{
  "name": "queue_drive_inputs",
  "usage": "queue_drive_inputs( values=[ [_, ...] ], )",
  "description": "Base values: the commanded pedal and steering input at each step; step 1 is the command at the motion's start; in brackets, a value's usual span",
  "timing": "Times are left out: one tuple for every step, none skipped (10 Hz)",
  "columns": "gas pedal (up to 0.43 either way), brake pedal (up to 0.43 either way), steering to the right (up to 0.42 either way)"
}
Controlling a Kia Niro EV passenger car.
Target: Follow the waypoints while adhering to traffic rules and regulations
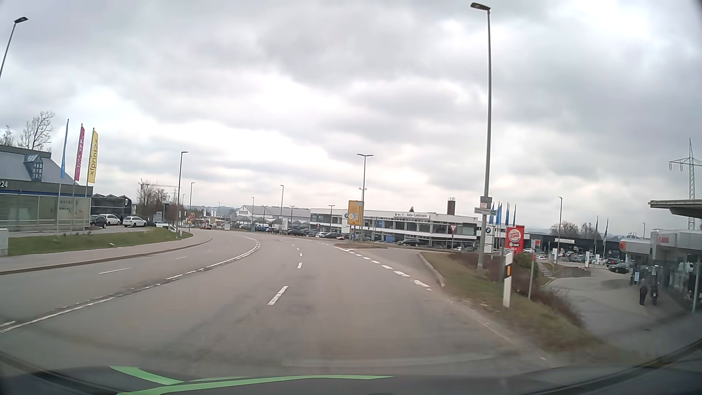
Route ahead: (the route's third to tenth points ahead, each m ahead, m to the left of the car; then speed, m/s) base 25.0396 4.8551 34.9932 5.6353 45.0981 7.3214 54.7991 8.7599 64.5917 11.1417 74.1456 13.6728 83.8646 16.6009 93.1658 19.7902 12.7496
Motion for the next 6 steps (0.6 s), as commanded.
queue_drive_inputs(
  values=[
    [0.047, 0.0, -0.017],
    [0.047, 0.0, -0.017],
    [0.047, 0.0, -0.017],
    [0.047, 0.0, -0.017],
    [0.047, 0.0, -0.017],
    [0.047, 0.0, -0.017]
  ],
)
